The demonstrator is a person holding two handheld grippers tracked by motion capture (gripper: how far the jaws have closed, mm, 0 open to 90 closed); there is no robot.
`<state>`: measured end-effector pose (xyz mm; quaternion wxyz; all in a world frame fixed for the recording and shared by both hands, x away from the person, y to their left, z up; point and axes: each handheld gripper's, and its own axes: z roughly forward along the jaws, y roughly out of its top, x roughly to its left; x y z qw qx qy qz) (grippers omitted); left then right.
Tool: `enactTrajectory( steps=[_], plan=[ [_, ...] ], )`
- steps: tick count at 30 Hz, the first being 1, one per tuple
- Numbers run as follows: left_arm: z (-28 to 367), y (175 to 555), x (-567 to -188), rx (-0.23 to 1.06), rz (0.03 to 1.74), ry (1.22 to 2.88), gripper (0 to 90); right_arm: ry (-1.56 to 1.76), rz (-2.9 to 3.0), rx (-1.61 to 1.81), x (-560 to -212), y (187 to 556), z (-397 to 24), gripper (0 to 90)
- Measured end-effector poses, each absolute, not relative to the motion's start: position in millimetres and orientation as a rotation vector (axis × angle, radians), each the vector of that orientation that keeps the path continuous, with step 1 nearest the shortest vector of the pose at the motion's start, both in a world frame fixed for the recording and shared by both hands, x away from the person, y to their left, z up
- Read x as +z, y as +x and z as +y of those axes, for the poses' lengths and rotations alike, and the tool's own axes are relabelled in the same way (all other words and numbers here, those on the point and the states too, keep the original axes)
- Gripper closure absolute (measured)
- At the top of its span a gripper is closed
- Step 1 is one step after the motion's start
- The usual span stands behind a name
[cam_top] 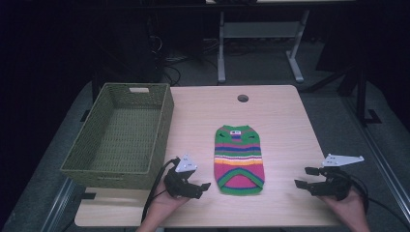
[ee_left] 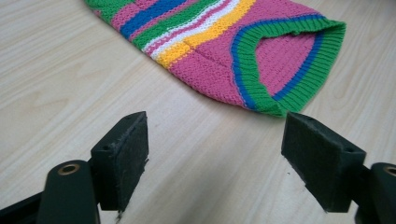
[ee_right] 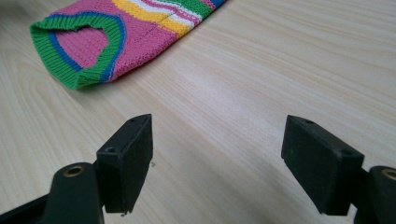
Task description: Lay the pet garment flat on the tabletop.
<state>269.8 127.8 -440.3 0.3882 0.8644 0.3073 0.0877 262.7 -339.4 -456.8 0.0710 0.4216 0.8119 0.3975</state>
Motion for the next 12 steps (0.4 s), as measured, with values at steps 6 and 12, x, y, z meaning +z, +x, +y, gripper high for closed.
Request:
enactTrajectory(
  steps=[6, 12],
  plan=[
    [130, 264, -441, 0.207, 0.775, 2.163, 20.9, 1.268, 2.418, 1.207, -459, 250, -342, 23.9],
    [134, 258, -440, 0.181, 0.794, 2.111, 19.0, 1.283, 2.386, 1.262, -460, 241, -340, 23.0]
  ],
)
